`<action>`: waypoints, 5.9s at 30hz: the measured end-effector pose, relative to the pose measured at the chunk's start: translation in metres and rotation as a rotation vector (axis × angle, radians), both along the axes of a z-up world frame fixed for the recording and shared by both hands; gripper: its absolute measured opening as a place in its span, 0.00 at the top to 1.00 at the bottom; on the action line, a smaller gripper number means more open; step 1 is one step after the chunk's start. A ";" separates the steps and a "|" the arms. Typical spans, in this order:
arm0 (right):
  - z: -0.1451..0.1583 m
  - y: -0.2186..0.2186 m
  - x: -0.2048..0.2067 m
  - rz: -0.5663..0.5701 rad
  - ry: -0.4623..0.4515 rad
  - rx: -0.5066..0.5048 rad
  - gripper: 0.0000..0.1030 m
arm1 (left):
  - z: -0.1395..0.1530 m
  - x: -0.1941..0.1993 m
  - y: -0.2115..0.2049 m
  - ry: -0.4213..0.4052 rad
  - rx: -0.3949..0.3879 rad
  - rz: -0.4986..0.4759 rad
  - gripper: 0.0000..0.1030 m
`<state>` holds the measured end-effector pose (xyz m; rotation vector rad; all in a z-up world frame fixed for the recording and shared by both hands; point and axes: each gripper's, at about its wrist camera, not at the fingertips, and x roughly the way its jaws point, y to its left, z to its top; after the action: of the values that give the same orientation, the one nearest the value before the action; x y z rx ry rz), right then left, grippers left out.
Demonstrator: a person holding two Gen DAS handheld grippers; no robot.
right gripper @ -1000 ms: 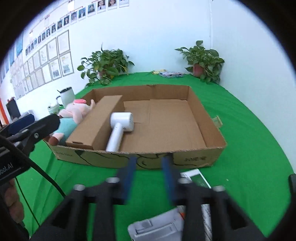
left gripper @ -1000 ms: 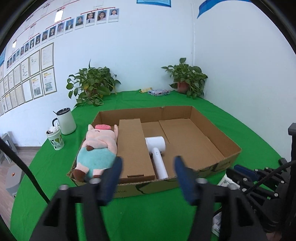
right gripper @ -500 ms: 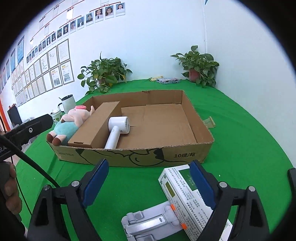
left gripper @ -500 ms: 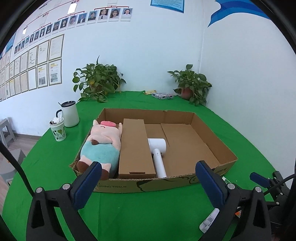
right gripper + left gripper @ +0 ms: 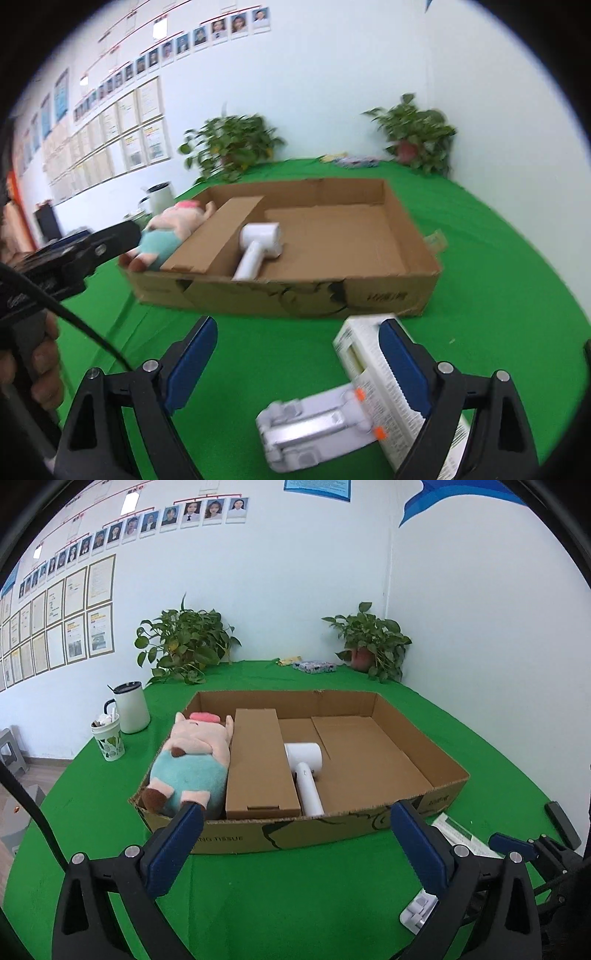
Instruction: Organize objects
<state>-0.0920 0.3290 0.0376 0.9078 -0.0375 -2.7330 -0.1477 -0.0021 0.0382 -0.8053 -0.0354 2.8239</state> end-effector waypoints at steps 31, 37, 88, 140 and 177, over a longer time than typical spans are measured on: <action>-0.071 0.033 -0.004 0.136 -0.300 -0.024 0.14 | -0.057 -0.035 -0.011 -0.282 0.191 -0.215 0.15; -0.057 0.003 0.036 0.351 -0.259 -0.052 0.14 | -0.061 -0.033 -0.045 -0.310 0.273 -0.172 0.15; -0.077 -0.047 0.047 0.190 -0.224 0.121 0.30 | -0.134 -0.005 0.004 -0.677 0.478 -0.374 0.33; 0.042 -0.038 0.002 -0.008 0.202 0.157 0.32 | 0.052 -0.043 0.048 -0.344 0.269 -0.487 0.61; 0.003 -0.025 -0.202 0.107 -0.069 0.112 0.32 | -0.018 -0.235 0.071 -0.578 0.275 -0.356 0.61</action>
<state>-0.2936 0.3037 0.0402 1.0038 0.1480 -2.6269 -0.3825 0.0687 0.0199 -1.3655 -0.3218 2.1198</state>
